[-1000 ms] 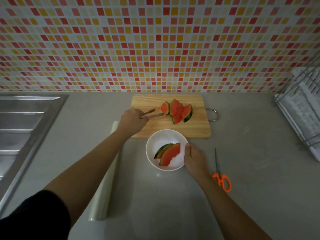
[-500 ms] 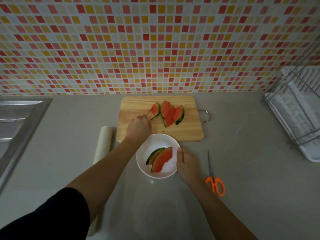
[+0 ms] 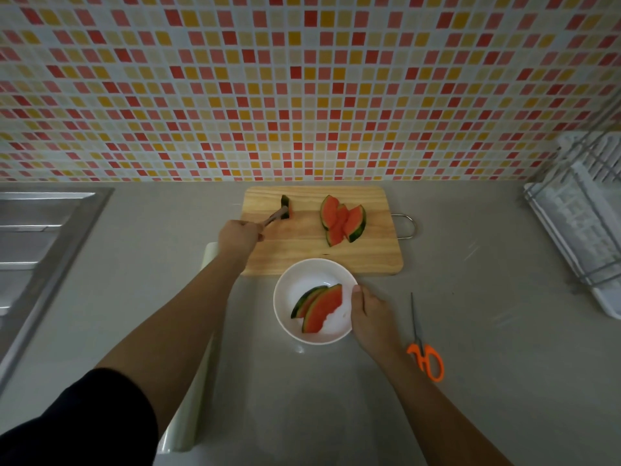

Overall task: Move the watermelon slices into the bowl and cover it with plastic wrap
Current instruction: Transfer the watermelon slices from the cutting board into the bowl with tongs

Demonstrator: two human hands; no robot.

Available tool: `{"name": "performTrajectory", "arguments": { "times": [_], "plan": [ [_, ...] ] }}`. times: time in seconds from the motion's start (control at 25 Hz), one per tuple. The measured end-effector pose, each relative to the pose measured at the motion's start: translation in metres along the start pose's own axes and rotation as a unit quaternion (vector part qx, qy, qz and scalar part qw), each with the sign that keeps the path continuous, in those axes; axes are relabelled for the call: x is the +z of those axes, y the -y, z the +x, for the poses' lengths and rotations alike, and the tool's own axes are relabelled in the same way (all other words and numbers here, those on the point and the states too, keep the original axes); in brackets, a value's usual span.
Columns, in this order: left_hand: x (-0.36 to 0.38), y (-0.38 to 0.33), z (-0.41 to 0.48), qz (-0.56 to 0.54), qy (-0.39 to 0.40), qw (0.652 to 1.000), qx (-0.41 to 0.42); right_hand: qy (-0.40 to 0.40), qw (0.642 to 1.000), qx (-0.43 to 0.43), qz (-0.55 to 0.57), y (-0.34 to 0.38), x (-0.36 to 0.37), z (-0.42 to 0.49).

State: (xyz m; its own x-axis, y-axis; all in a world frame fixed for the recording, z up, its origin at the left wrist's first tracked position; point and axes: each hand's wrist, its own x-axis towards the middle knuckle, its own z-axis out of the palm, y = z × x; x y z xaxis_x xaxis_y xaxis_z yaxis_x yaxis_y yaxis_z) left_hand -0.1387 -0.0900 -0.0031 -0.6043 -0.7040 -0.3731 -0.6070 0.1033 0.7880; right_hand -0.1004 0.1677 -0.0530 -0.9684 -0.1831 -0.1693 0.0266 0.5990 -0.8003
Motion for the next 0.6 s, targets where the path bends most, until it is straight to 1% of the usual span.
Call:
{"name": "performTrajectory", "arguments": {
  "times": [0.12, 0.24, 0.36, 0.48, 0.56, 0.6],
  "plan": [
    [-0.007, 0.004, 0.002, -0.083, 0.021, 0.993, -0.085, 0.004, 1.0, -0.014, -0.016, 0.002, 0.0, -0.001],
    [-0.011, 0.004, -0.004, -0.151, 0.06, 0.981, -0.105, 0.009, 1.0, -0.002, -0.008, 0.002, 0.0, 0.001],
    [-0.021, 0.002, -0.02, -0.187, 0.103, 0.973, -0.089, 0.015, 1.0, 0.009, -0.007, 0.002, 0.0, 0.002],
    [-0.04, 0.01, -0.045, -0.188, 0.163, 0.968, -0.036, 0.016, 1.0, 0.003, -0.004, 0.004, -0.001, 0.001],
    [-0.05, 0.025, -0.068, -0.154, 0.218, 0.964, 0.004, 0.015, 1.0, 0.009, -0.003, 0.004, -0.001, 0.002],
    [-0.053, 0.031, -0.079, -0.115, 0.235, 0.965, 0.021, 0.017, 1.0, 0.011, -0.002, 0.004, -0.001, 0.002]
  ]
}}
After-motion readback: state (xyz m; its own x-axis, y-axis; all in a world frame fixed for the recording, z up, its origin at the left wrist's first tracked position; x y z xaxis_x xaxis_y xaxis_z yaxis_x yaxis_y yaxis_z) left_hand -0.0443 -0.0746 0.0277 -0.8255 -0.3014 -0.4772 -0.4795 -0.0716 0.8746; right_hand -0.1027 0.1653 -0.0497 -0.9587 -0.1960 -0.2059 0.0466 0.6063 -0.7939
